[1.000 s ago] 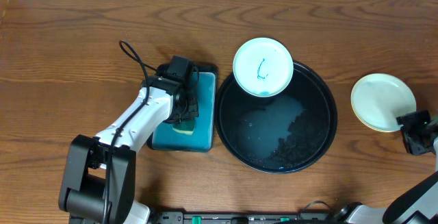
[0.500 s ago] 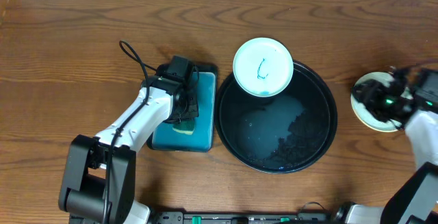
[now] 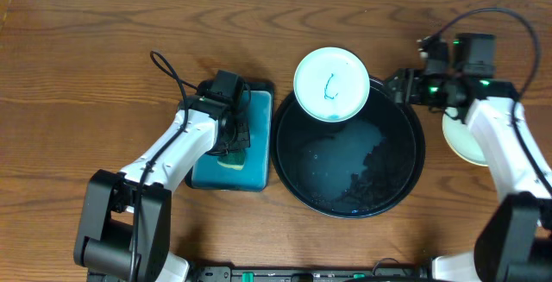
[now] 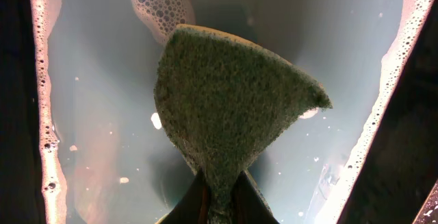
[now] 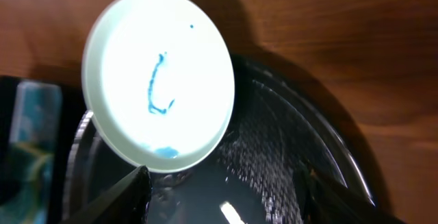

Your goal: Clean dirty plates on tray and stack at the side

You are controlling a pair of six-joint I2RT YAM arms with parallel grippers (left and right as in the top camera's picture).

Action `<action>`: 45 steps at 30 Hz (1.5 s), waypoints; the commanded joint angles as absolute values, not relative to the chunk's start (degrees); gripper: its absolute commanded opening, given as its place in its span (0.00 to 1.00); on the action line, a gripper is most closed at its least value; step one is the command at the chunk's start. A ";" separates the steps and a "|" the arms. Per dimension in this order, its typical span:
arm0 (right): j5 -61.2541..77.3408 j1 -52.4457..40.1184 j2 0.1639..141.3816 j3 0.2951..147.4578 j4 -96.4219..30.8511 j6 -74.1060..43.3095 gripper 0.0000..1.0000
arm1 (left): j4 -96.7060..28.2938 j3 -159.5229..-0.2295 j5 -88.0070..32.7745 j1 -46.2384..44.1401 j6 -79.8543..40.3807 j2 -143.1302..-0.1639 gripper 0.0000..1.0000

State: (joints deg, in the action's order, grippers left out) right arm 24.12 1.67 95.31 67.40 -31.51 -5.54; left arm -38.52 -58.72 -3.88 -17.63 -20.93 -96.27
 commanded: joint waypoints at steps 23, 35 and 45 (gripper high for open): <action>20.01 -6.44 114.50 67.79 -15.86 -19.88 0.13 | -38.61 -58.33 -2.96 -17.28 -20.40 -96.29 0.08; 21.67 -5.45 107.13 67.81 -31.64 -13.91 0.01 | -38.76 -58.33 -2.96 -17.28 -20.40 -96.29 0.08; 20.99 -6.17 103.83 66.74 -49.91 -11.42 0.01 | -38.76 -58.33 -2.96 -17.28 -20.40 -96.29 0.08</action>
